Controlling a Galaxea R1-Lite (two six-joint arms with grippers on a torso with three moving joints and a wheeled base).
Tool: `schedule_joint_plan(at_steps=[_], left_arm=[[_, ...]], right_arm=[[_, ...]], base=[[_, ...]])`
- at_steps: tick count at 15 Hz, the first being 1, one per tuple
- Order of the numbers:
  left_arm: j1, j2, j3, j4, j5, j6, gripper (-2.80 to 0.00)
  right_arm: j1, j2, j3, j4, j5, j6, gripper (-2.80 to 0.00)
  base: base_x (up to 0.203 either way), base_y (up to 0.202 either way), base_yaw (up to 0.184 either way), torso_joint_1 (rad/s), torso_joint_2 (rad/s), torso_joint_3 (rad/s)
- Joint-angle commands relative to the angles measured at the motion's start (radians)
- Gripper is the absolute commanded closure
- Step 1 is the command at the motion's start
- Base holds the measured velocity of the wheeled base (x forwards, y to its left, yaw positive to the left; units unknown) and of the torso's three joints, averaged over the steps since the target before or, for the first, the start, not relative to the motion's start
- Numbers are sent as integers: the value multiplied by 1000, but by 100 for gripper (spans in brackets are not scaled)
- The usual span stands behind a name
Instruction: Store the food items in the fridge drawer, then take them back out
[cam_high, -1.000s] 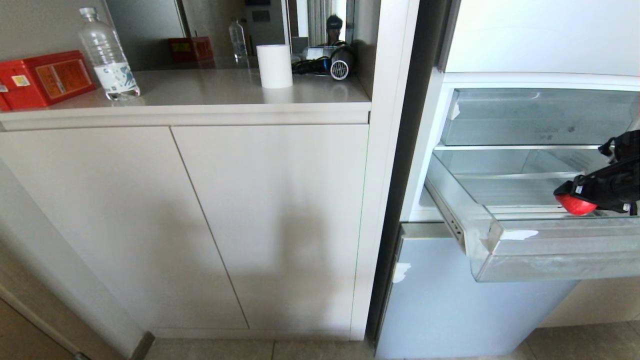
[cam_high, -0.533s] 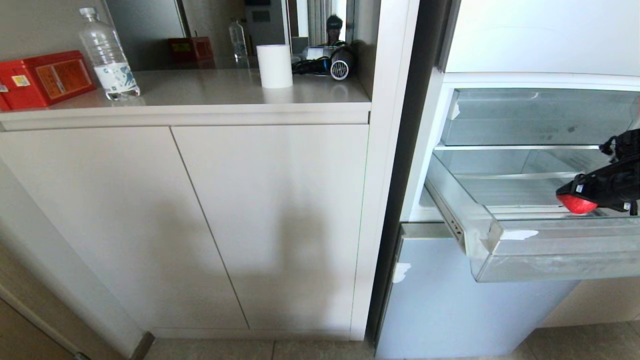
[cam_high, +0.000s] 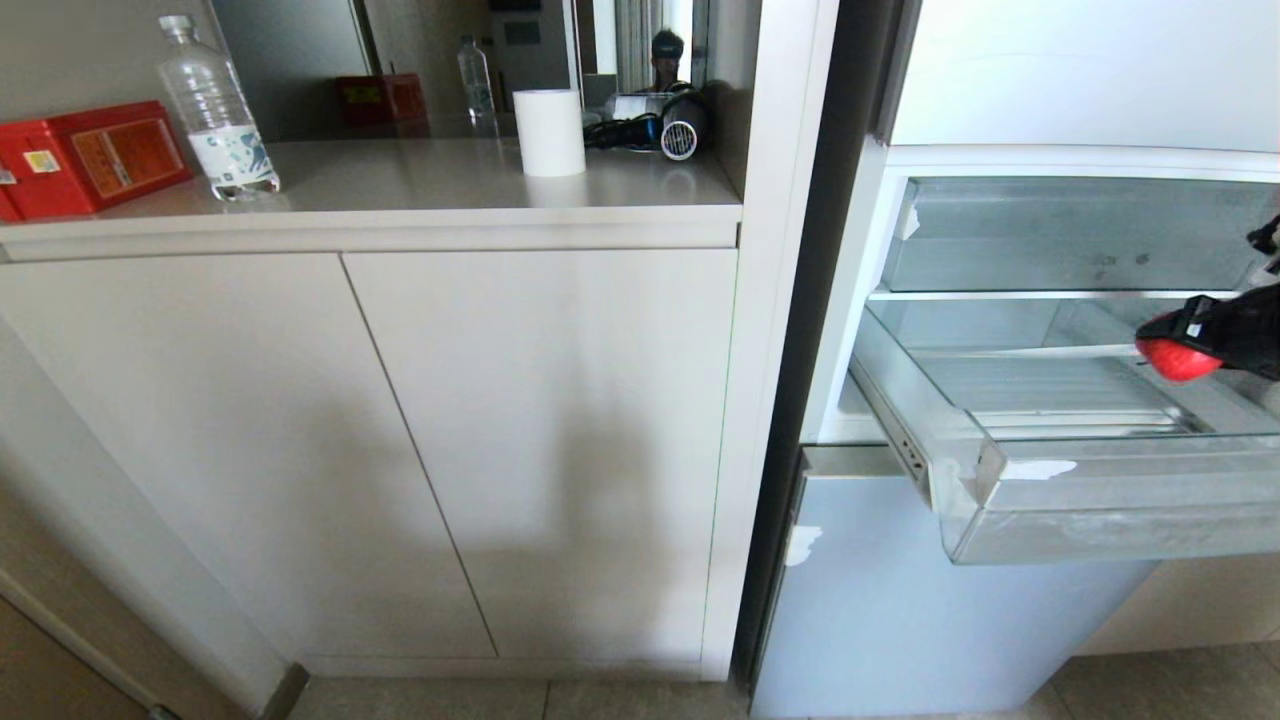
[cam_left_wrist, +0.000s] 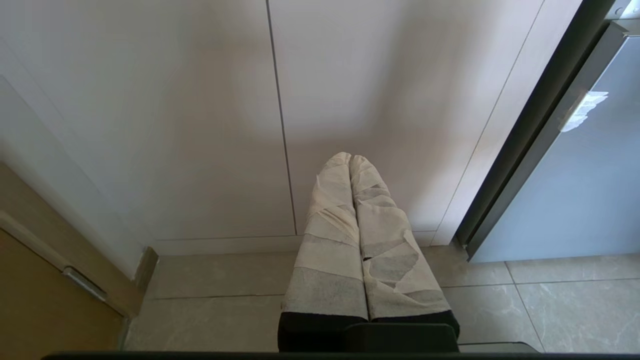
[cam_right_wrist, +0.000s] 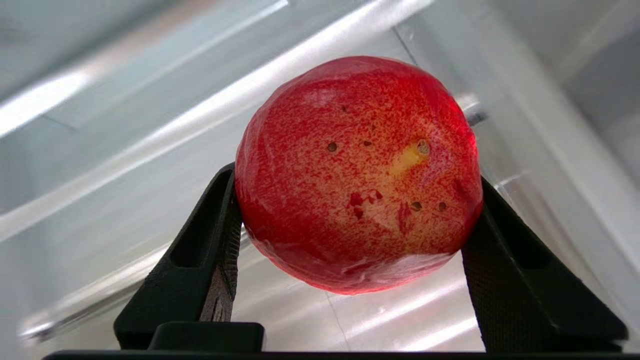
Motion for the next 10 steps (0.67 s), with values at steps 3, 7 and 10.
schedule_joint_plan(at_steps=[3,7,10], left_arm=[[0,2,0,2,0,1,0],[0,2,0,0,0,-1,0],[0,2,0,0,0,1,0]], right_arm=[[0,-201,123,2,2,4,0],[-13,-449,279,2,2,17,0],[-52,-703,517,1,2,17,0]], base=[[0,0,0,0,0,0],[0,0,0,0,0,0],[0,0,0,0,0,0]])
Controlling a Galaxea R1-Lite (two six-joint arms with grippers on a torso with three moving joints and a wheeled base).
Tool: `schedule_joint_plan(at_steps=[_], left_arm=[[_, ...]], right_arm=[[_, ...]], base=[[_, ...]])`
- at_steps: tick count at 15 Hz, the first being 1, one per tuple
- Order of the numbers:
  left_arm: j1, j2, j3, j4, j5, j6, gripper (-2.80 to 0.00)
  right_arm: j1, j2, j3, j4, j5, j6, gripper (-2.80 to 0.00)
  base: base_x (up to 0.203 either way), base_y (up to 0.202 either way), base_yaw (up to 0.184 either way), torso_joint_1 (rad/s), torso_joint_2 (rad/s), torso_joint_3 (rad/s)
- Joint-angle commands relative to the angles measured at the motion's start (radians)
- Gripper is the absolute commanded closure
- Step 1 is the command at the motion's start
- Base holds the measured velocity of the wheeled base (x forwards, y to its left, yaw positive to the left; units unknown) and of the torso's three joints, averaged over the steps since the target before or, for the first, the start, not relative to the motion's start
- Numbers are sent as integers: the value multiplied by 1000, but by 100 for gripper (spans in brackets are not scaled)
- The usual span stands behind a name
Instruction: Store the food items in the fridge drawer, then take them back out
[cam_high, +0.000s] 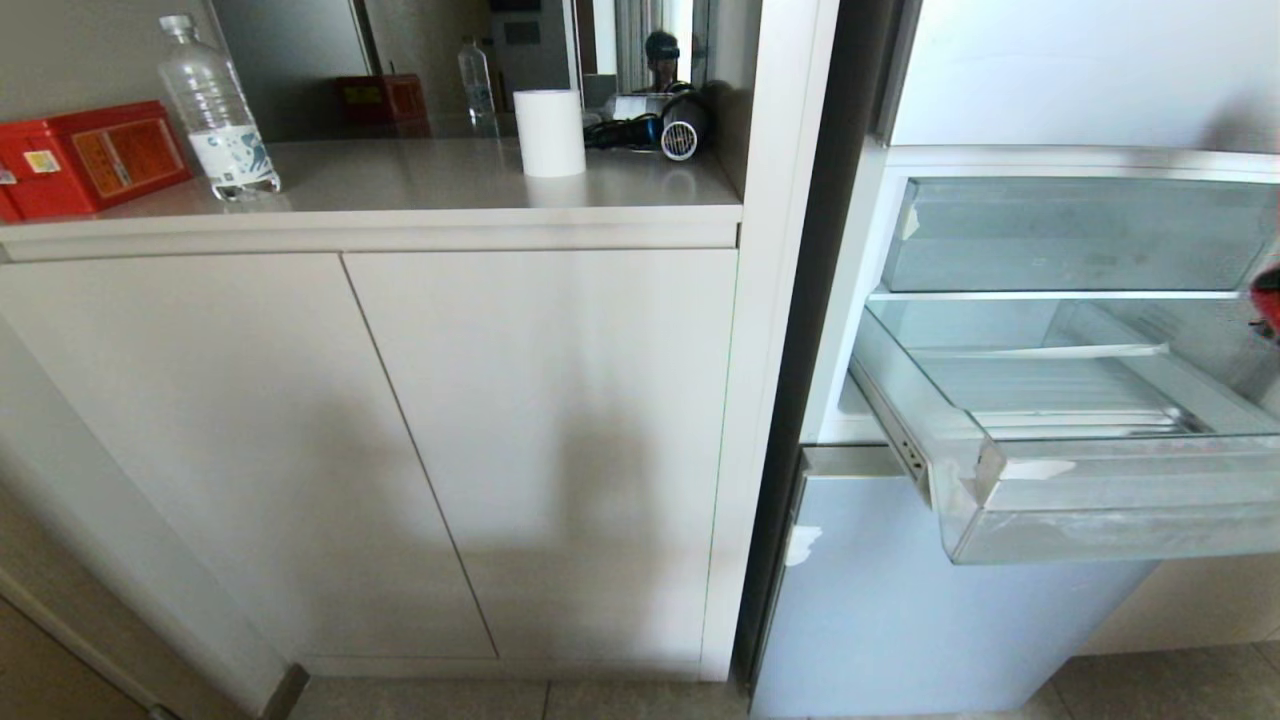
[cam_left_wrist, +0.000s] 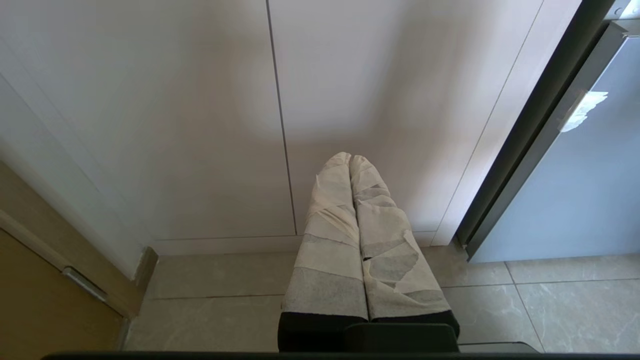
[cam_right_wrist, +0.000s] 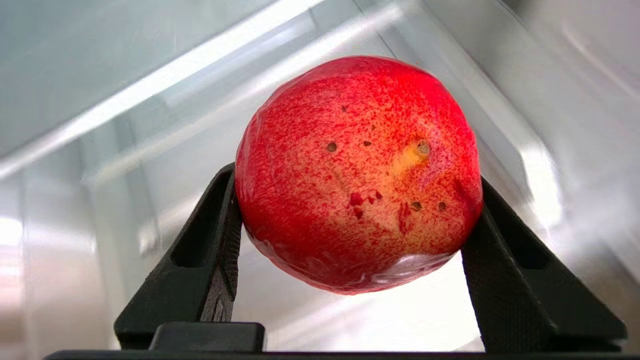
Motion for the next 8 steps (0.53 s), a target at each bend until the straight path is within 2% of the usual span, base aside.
schedule_joint_plan(at_steps=[1,6,7,8], left_arm=[[0,2,0,1,0,-1,0],[0,2,0,1,0,0,0],[0,2,0,1,0,0,0],[0,2,0,1,0,-1,0]], right_arm=[[-23,-278,197,0,3,-3,0],[-35,-732,628,-18,3,-65,0],[-12,-794,705,-21,-5,-74,0],[44,-832,754,-22,-29,-78,0]], base=[[0,0,0,0,0,0],[0,0,0,0,0,0],[0,0,0,0,0,0],[0,0,0,0,0,0]])
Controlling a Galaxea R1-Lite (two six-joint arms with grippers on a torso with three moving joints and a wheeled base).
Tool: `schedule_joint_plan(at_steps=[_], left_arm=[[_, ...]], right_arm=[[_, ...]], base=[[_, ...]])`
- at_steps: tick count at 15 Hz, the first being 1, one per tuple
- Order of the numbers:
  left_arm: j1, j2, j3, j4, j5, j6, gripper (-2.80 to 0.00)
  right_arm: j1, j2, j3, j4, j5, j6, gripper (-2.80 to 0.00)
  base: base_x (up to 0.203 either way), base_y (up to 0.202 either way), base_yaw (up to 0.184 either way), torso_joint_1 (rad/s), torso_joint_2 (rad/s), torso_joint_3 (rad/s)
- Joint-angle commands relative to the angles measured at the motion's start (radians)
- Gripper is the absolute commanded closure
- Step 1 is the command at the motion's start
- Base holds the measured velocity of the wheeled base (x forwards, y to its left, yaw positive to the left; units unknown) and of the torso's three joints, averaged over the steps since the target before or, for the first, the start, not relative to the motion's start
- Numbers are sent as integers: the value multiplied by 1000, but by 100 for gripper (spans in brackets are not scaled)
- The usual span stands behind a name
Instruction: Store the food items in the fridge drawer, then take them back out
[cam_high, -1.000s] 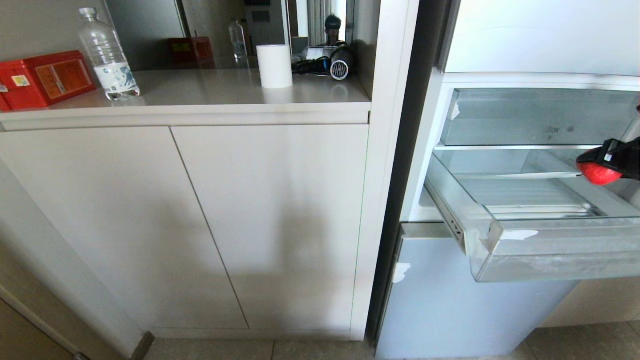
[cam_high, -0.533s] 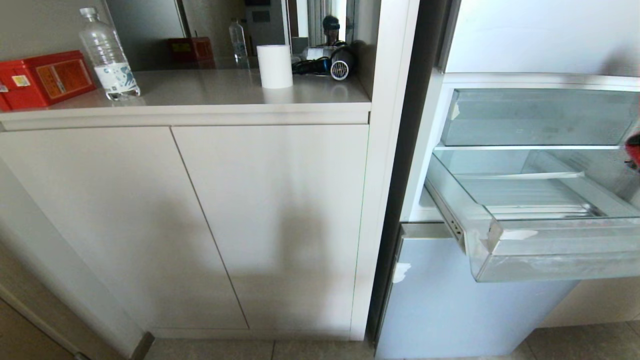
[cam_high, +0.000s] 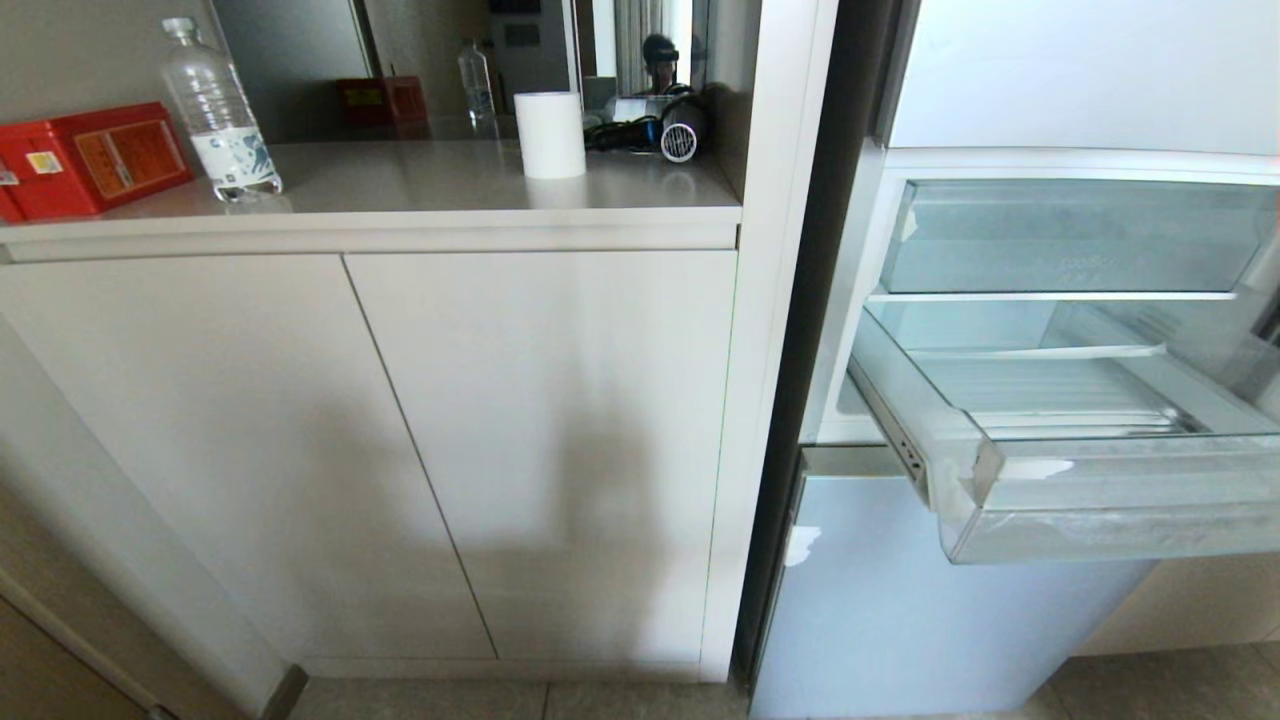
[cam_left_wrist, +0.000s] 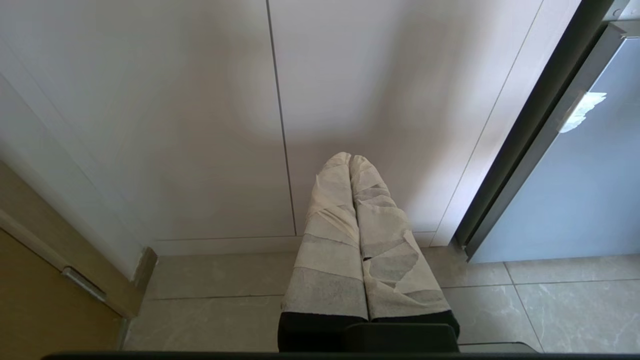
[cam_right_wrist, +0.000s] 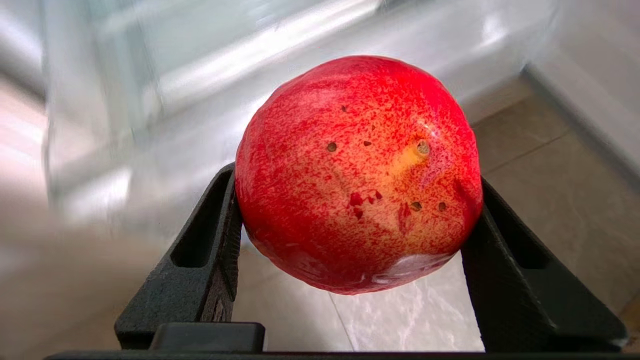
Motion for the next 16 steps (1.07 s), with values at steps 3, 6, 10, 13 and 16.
schedule_joint_plan(at_steps=[3,6,10,13,16], left_arm=[[0,2,0,1,0,1,0],[0,2,0,1,0,1,0],[0,2,0,1,0,1,0],[0,2,0,1,0,1,0],[0,2,0,1,0,-1,0]], right_arm=[[345,-278,198,-3,-173,-9,0],[511,-489,315,-3,-295,-65,0],[600,-674,538,-4,-326,-186,0],[612,-684,696,-115,-265,-237,0],[613,-685,791,-207,-157,-328,0]], base=[[0,0,0,0,0,0],[0,0,0,0,0,0],[0,0,0,0,0,0],[0,0,0,0,0,0],[0,0,0,0,0,0]])
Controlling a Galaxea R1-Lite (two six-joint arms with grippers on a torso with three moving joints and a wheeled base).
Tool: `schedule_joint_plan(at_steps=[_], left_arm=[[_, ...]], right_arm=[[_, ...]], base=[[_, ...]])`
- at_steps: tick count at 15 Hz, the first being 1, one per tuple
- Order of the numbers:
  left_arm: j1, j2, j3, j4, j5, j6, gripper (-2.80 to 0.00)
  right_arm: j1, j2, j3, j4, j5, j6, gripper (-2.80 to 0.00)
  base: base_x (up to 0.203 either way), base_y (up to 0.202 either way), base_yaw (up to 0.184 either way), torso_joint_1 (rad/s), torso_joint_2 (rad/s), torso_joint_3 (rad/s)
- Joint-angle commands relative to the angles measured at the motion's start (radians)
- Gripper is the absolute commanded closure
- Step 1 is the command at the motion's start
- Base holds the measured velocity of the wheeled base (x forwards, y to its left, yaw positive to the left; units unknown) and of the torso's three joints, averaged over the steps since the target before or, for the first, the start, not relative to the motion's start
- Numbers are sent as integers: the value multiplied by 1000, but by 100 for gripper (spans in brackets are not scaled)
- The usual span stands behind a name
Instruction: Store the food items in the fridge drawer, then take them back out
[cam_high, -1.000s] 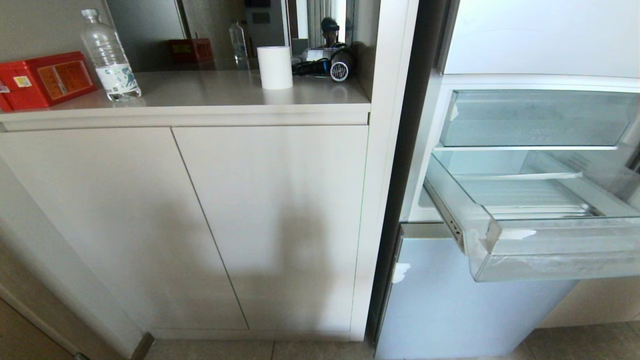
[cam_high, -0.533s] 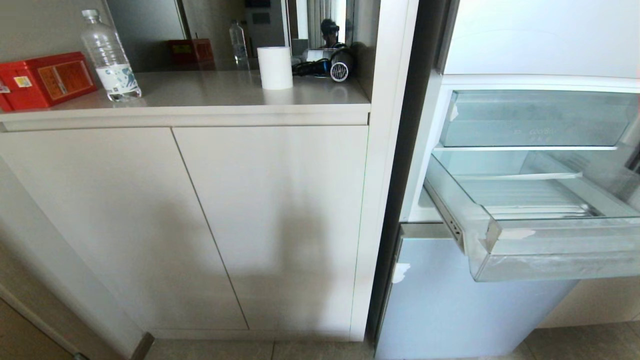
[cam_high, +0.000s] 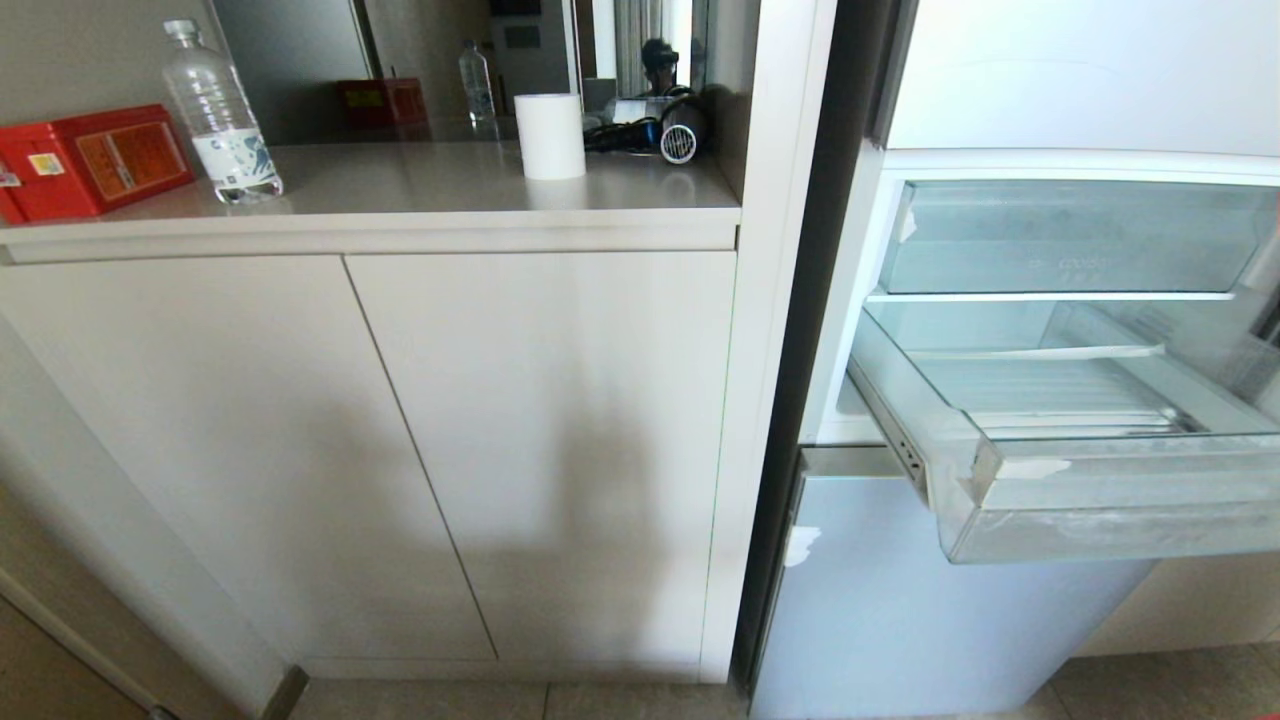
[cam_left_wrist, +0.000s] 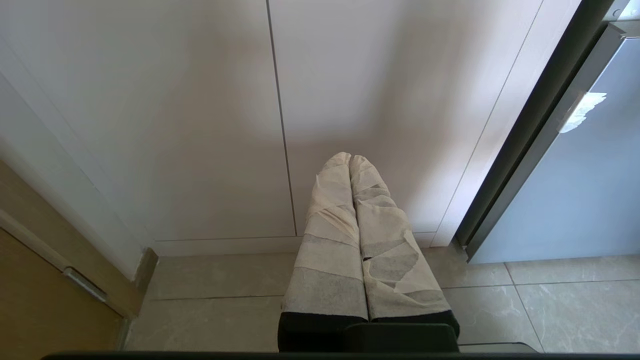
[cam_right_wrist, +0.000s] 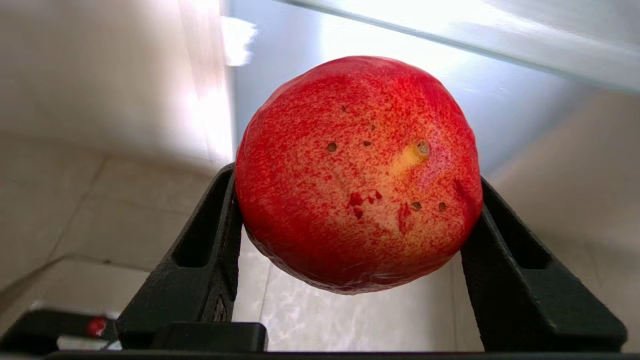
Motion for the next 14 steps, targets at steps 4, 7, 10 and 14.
schedule_joint_plan(at_steps=[4,7,10,14], left_arm=[[0,2,0,1,0,0,0],[0,2,0,2,0,0,0],[0,2,0,1,0,1,0],[0,2,0,1,0,1,0]], right_arm=[[-140,-10,25,15,70,-52,0],[-131,-40,58,-15,88,-25,0],[-101,-189,67,-34,86,34,0],[-93,-278,71,-47,84,42,0]], base=[[0,0,0,0,0,0],[0,0,0,0,0,0],[0,0,0,0,0,0],[0,0,0,0,0,0]])
